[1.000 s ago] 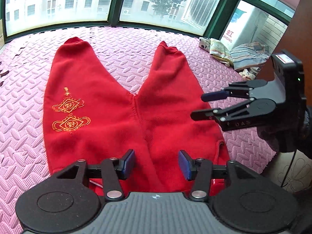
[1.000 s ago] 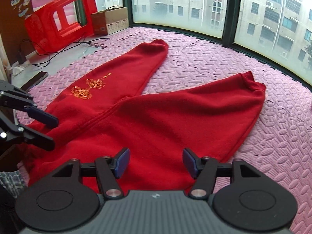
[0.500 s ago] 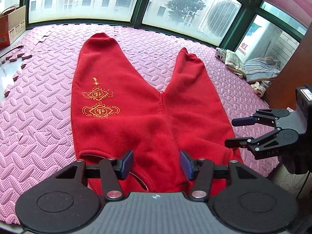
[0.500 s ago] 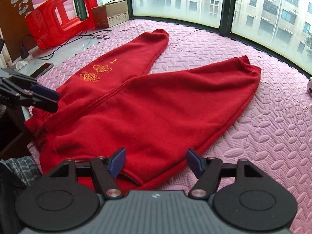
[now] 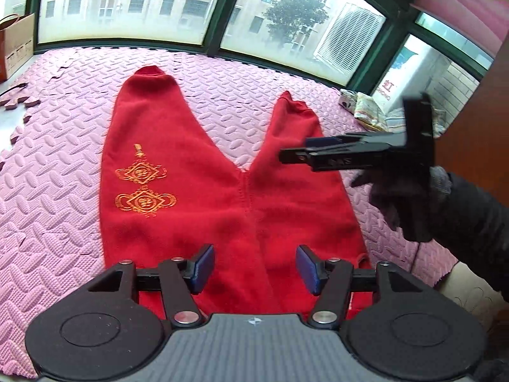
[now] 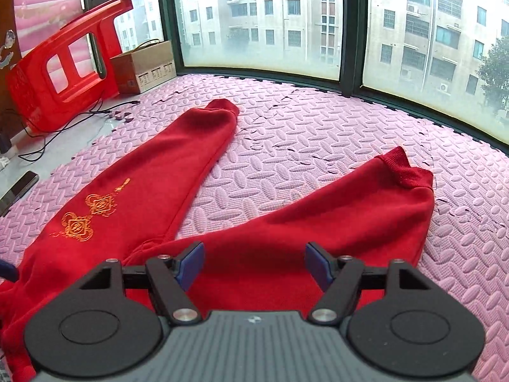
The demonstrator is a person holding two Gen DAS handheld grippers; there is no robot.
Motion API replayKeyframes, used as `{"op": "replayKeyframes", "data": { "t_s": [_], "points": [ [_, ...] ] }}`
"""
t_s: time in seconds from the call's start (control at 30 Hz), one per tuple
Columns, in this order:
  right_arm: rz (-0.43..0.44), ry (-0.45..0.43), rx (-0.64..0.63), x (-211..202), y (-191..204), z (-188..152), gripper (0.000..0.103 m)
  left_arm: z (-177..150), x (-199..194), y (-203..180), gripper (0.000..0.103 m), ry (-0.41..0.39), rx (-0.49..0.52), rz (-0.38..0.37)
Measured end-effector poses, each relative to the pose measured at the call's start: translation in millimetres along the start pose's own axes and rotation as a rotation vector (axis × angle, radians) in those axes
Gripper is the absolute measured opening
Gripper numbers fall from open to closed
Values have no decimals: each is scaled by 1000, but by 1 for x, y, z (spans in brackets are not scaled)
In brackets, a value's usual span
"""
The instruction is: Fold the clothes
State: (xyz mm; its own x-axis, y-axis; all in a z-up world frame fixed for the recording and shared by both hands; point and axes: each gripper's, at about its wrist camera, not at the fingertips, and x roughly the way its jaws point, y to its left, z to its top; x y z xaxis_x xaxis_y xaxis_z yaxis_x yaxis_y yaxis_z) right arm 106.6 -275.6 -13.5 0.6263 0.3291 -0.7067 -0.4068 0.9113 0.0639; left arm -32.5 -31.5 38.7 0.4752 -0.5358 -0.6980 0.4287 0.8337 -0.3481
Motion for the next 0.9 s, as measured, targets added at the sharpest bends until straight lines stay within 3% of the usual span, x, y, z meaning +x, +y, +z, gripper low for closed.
{"op": "replayKeyframes", "data": {
  "t_s": [0.2,0.4,0.73,0.9],
  "points": [
    [-50,52,50,32,-39,5,71,5,25,-43,61,58,120,-114],
    [-86,29,99,43,-71,19,71,11,48,-75,65,110,226,-169],
    [-170,5,200,15,-103,16,71,-14,65,-98,66,155,361,-159],
    [-185,21,266,5,-116,5,70,-23,70,-108,66,152,449,-106]
  ]
}}
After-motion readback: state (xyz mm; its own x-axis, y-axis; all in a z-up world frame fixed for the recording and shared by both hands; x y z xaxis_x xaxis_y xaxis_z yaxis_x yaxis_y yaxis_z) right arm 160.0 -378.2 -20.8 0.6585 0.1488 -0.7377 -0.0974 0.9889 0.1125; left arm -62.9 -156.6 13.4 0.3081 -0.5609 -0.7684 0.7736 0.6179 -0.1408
